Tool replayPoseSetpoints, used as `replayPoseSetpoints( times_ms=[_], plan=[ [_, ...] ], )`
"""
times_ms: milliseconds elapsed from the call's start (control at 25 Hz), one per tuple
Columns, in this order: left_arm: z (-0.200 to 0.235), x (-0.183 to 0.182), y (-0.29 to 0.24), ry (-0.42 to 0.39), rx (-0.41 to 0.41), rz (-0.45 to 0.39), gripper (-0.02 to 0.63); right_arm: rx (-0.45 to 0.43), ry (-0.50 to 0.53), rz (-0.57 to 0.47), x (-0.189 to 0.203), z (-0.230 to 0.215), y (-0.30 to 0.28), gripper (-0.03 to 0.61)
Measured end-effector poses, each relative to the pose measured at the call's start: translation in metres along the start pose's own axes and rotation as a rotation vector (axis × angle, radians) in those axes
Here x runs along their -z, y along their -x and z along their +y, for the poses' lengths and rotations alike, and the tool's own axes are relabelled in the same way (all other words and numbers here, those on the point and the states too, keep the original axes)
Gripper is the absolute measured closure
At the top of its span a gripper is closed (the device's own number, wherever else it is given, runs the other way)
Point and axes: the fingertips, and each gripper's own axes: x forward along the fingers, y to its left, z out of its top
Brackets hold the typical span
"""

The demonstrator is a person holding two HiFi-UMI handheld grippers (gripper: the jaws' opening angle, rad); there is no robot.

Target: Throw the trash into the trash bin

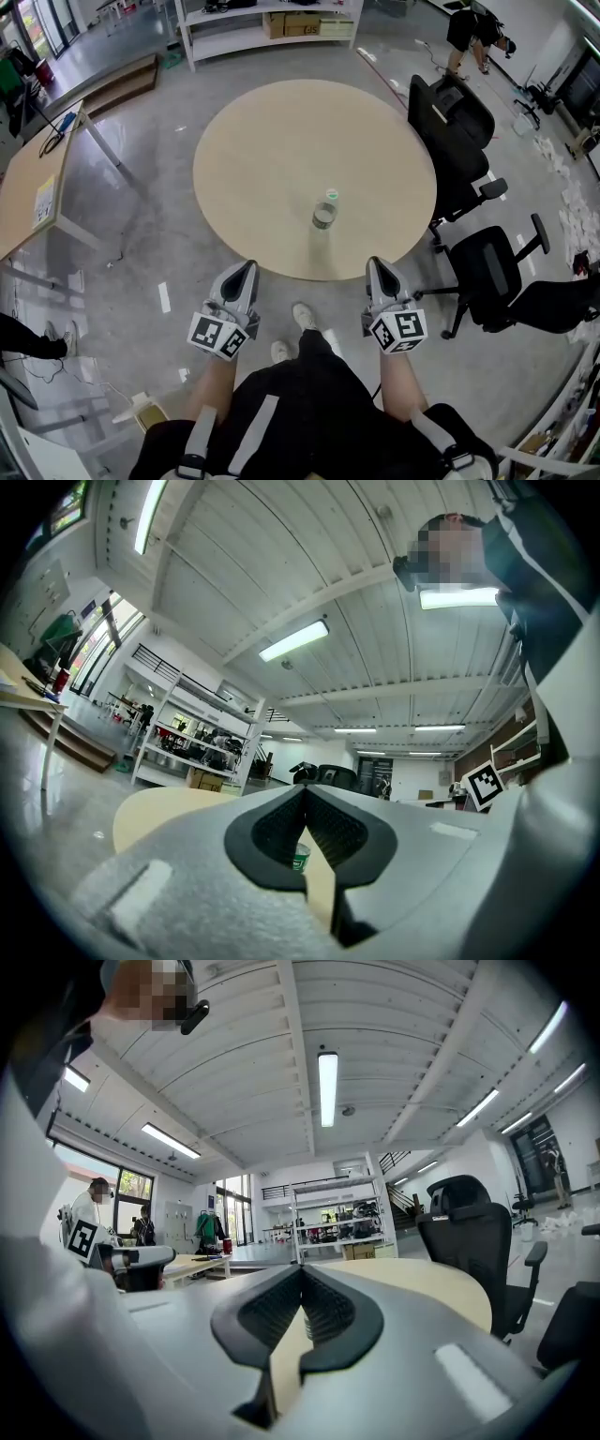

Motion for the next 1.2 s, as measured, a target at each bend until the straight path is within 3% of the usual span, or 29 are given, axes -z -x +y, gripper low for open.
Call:
replayPoseSetpoints(
  times_ms=[280, 360, 680, 1200],
  plan=[
    [0.006, 0.002, -0.039, -0.012, -0.013, 0.013, 0.609, -0.072, 0.027, 0.041, 0.003, -0.009, -0.054, 0.567],
    [0.007, 0.005, -0.049, -0.010, -0.015, 0.024, 0.609, -0.100, 0.031, 0.067, 0.010, -0.010, -0.069, 0.464],
    [0.010, 0.029, -0.075, 0.022, -0.024, 0.074, 0.609, -0.175, 0.000, 0.229, 0.061, -0.017, -0.116, 0.253],
    [0.036, 0.068, -0.091, 0.079, -0.124, 0.140, 0.609, -0.281, 0.074, 0.382, 0.130, -0.012, -0.185, 0.140]
  ],
)
